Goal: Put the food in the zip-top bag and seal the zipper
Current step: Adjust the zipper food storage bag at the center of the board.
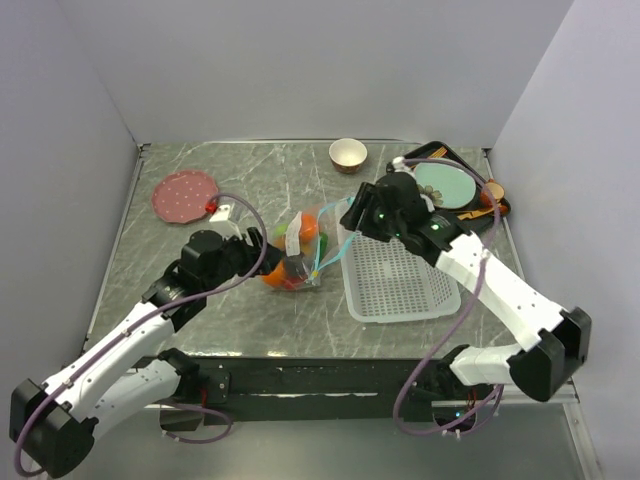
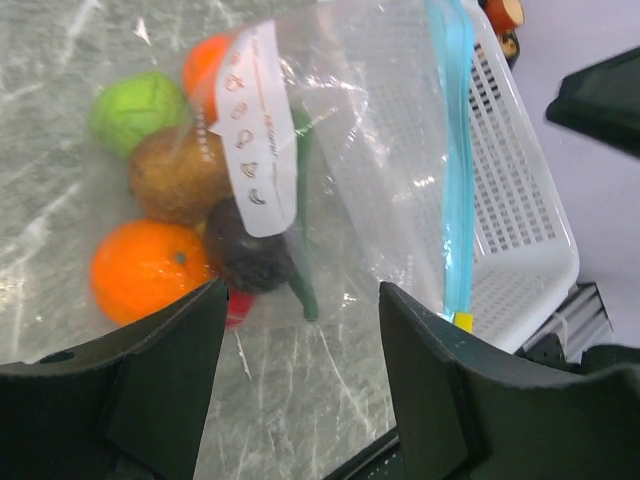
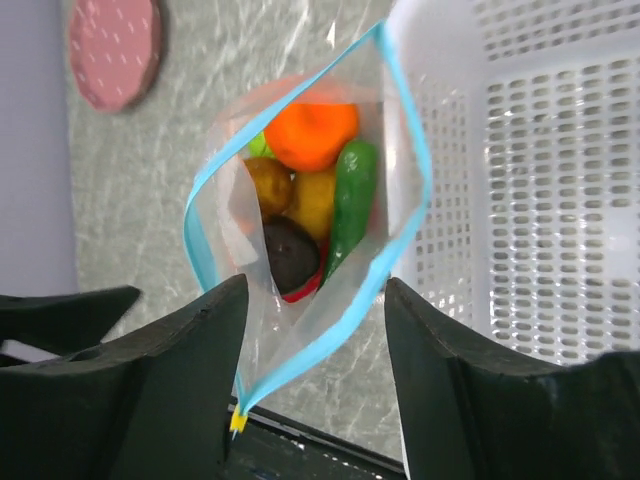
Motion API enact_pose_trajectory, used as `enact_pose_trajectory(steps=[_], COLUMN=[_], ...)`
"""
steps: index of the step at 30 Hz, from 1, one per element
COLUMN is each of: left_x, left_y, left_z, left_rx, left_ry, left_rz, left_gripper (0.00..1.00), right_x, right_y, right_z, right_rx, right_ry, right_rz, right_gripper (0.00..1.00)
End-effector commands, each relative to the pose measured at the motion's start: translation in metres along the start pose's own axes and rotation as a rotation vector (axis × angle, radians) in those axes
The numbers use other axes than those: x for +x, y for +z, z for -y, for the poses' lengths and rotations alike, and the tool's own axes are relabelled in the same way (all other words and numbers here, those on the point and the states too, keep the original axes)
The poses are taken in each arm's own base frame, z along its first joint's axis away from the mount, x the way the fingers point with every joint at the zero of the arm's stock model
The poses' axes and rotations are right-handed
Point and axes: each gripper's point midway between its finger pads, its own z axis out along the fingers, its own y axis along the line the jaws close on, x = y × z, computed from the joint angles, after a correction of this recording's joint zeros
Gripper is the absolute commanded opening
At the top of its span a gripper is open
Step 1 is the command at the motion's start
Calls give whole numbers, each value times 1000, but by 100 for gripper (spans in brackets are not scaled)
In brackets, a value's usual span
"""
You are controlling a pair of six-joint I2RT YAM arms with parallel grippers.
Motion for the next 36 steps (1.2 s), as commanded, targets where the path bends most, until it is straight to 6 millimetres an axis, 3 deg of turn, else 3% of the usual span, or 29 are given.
enact_pose_trajectory(steps=[1, 5, 9, 15, 23, 32, 36], left_x=[-15, 0, 13, 30, 48, 59, 58], left_y=[0, -1, -5, -3, -7, -10, -5], left_z=[37, 46, 48, 51, 50, 59, 54], left_rx=[121, 166, 180, 176, 139, 50, -6], left_ry=[39, -19, -63, -76, -38, 43, 61], left_rz=[28, 1, -13, -60, -53, 5, 38], left_gripper=[68, 69, 71, 70, 70, 70, 69], right_x=[-1, 15, 32, 44, 37, 31, 26], right_y=[-13, -13, 1, 14, 19, 23, 21], right_z=[24, 31, 42, 40, 36, 31, 29], right_rx=[57, 30, 29, -10, -20, -23, -21], right_ry=[46, 100, 147, 174, 157, 140, 131], right_rz=[29, 0, -54, -97, -96, -97, -89], right_gripper=[65, 66, 67, 64, 64, 64, 64])
